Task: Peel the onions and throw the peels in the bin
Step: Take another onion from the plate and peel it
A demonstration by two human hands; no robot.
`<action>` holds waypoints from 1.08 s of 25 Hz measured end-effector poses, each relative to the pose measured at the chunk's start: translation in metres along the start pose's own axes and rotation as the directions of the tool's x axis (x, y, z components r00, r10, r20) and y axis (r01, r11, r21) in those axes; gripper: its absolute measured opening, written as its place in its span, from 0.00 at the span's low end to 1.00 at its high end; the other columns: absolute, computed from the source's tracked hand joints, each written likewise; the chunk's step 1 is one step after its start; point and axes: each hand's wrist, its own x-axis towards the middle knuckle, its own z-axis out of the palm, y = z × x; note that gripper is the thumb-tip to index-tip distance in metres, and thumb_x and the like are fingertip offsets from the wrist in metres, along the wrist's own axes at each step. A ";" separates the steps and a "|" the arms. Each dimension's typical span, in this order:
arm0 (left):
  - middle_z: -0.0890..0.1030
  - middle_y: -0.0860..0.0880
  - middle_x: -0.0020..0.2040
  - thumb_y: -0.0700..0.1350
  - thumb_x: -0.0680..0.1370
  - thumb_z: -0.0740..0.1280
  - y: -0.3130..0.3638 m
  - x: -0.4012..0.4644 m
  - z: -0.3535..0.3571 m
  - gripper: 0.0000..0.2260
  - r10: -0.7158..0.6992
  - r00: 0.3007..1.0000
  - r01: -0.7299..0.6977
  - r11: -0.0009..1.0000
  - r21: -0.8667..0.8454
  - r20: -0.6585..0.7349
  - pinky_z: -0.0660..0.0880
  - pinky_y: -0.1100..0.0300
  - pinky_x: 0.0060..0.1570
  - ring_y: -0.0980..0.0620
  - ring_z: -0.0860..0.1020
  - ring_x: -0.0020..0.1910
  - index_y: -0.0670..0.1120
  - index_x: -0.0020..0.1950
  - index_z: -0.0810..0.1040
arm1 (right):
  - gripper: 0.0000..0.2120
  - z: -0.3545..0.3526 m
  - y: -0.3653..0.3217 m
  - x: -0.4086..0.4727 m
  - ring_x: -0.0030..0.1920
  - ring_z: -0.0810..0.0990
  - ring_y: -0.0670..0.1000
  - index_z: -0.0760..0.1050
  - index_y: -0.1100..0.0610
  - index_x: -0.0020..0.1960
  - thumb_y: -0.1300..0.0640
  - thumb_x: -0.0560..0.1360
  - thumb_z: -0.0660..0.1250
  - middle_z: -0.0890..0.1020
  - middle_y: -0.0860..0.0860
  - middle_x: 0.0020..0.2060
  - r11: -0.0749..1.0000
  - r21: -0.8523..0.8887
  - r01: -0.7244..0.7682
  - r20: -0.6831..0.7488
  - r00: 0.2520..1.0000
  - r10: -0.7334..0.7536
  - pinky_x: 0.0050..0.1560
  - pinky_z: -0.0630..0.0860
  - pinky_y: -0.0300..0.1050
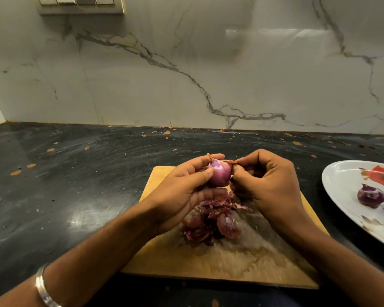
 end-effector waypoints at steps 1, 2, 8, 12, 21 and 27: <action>0.81 0.40 0.62 0.40 0.80 0.62 0.000 0.000 0.000 0.15 -0.004 1.000 0.004 1.000 0.004 -0.007 0.80 0.53 0.57 0.47 0.81 0.57 0.41 0.66 0.76 | 0.06 0.002 -0.001 -0.001 0.29 0.82 0.52 0.81 0.54 0.41 0.64 0.73 0.74 0.82 0.49 0.28 1.000 -0.017 0.012 0.011 1.000 -0.012 0.31 0.81 0.53; 0.82 0.40 0.60 0.41 0.79 0.64 0.000 -0.001 0.001 0.16 -0.003 1.000 0.003 1.000 0.015 -0.001 0.81 0.54 0.55 0.48 0.82 0.56 0.41 0.66 0.76 | 0.06 0.004 -0.002 -0.002 0.28 0.80 0.49 0.81 0.54 0.40 0.64 0.72 0.74 0.81 0.48 0.27 0.999 -0.036 0.024 0.022 0.999 -0.023 0.30 0.79 0.49; 0.80 0.36 0.62 0.36 0.79 0.64 0.002 0.003 -0.006 0.16 -0.003 0.997 0.000 1.000 -0.030 -0.083 0.82 0.54 0.51 0.41 0.81 0.58 0.42 0.67 0.75 | 0.05 0.001 -0.003 -0.002 0.30 0.81 0.60 0.79 0.55 0.40 0.64 0.73 0.71 0.81 0.53 0.29 0.997 -0.053 0.056 -0.002 0.998 -0.056 0.29 0.79 0.60; 0.81 0.38 0.60 0.40 0.81 0.62 -0.002 0.004 -0.004 0.13 -0.036 0.998 0.031 0.996 -0.078 -0.059 0.82 0.55 0.49 0.44 0.83 0.55 0.39 0.65 0.76 | 0.06 0.004 -0.007 -0.005 0.31 0.81 0.57 0.79 0.55 0.40 0.64 0.73 0.72 0.81 0.52 0.30 0.994 -0.080 0.071 0.011 0.997 -0.071 0.30 0.79 0.58; 0.83 0.40 0.59 0.39 0.72 0.69 -0.002 0.005 -0.007 0.21 0.014 0.998 -0.013 1.000 0.026 -0.055 0.82 0.57 0.49 0.47 0.83 0.53 0.44 0.66 0.77 | 0.07 0.004 -0.002 -0.002 0.35 0.82 0.55 0.79 0.49 0.51 0.60 0.76 0.68 0.81 0.50 0.35 0.991 -0.123 0.054 0.024 0.998 -0.051 0.34 0.80 0.59; 0.81 0.38 0.60 0.36 0.69 0.73 0.000 0.002 -0.009 0.20 0.057 0.997 -0.056 0.998 0.025 -0.044 0.82 0.56 0.51 0.45 0.83 0.53 0.45 0.60 0.81 | 0.06 0.006 0.002 0.000 0.44 0.86 0.48 0.83 0.51 0.51 0.53 0.74 0.74 0.87 0.48 0.42 1.000 -0.014 0.008 0.163 0.987 -0.006 0.43 0.84 0.49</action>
